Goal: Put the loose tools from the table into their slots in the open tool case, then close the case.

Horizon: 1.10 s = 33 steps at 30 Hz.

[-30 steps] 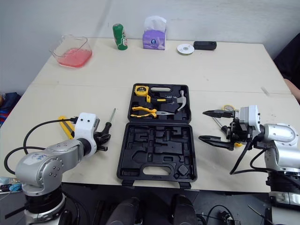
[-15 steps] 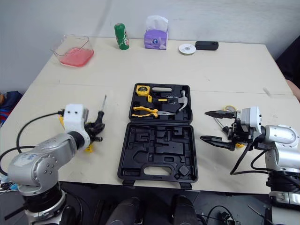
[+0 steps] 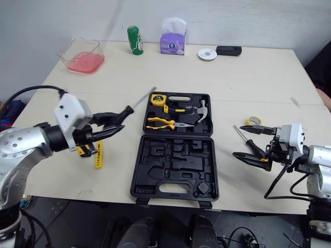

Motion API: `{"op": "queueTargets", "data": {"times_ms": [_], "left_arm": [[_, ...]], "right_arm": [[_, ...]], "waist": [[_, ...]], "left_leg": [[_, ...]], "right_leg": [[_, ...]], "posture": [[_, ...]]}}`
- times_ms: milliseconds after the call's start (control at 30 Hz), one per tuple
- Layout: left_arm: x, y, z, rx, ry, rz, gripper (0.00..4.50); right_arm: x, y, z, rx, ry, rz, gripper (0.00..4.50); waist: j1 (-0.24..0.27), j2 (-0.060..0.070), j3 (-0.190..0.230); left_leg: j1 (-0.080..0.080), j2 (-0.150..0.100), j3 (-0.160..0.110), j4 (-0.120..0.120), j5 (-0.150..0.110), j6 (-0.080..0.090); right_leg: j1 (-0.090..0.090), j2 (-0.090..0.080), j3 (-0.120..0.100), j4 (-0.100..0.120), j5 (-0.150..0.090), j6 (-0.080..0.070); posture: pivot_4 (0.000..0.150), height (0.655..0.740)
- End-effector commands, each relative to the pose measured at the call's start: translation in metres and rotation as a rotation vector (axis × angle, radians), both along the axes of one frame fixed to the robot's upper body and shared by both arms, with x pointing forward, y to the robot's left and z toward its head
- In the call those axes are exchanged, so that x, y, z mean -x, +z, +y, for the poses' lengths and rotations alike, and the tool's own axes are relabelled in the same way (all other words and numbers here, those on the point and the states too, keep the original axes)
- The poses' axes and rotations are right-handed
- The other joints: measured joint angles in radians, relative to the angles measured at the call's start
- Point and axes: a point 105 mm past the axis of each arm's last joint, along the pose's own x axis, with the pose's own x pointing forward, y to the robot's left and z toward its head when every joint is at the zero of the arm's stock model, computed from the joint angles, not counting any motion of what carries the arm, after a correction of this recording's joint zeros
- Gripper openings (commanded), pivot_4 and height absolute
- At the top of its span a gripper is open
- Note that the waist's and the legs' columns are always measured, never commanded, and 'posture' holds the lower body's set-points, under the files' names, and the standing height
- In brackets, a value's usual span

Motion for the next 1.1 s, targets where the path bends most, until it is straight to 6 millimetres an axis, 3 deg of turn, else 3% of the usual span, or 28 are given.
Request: {"op": "queueTargets", "data": {"times_ms": [33,133,267,400,500,733,1100], "left_arm": [[-0.001,0.003,-0.019,-0.136,-0.194,-0.035,1.07],[-0.002,-0.007,-0.032,-0.265,-0.347,0.006,1.07],[-0.010,-0.019,-0.044,-0.366,-0.428,0.108,1.07],[-0.026,-0.025,-0.064,-0.470,-0.399,0.114,1.07],[-0.041,-0.021,-0.075,-0.456,-0.319,0.102,1.07],[-0.043,-0.042,-0.065,-0.607,-0.318,0.161,1.07],[-0.058,-0.052,-0.072,-0.620,-0.252,0.157,1.07]], "right_arm": [[0.008,0.011,-0.006,0.011,-0.025,-0.056,4.50],[0.012,0.007,-0.006,0.008,-0.034,-0.056,4.50],[0.011,0.005,-0.001,0.021,-0.026,-0.043,4.50],[0.011,0.007,0.013,0.016,-0.022,-0.055,4.50],[0.012,0.007,0.022,0.020,-0.016,-0.057,4.50],[0.012,0.014,0.030,0.020,-0.009,-0.065,4.50],[0.013,0.010,0.033,0.023,-0.010,-0.058,4.50]], "waist": [[0.000,0.000,0.000],[-0.003,0.000,0.000],[-0.009,0.000,0.000],[-0.005,0.000,0.000],[-0.003,0.000,0.000],[-0.005,0.000,0.000],[-0.002,0.000,0.000]], "left_leg": [[0.000,0.000,0.000,0.000,0.000,0.000],[0.000,0.000,0.001,-0.001,0.000,0.000],[0.001,0.001,0.005,-0.001,0.000,0.000],[0.001,0.002,0.006,0.000,0.000,0.000],[0.000,0.002,0.006,0.000,0.000,0.000],[0.001,0.003,0.006,0.000,0.000,0.000],[-0.001,0.003,0.005,0.002,0.000,0.001]], "right_leg": [[0.000,0.001,0.000,0.000,0.000,0.000],[-0.001,0.001,-0.001,0.000,0.000,0.000],[-0.001,0.003,-0.002,0.001,0.000,0.000],[-0.002,0.004,-0.002,0.002,0.000,0.000],[-0.002,0.004,-0.002,0.002,0.000,0.001],[-0.003,0.005,-0.001,0.002,0.000,0.000],[-0.003,0.005,-0.001,0.002,0.000,0.001]], "posture": [[0.150,0.7400],[0.150,0.7400],[0.150,0.7400],[0.150,0.7400],[0.150,0.7400],[0.150,0.7400],[0.150,0.7400]]}}
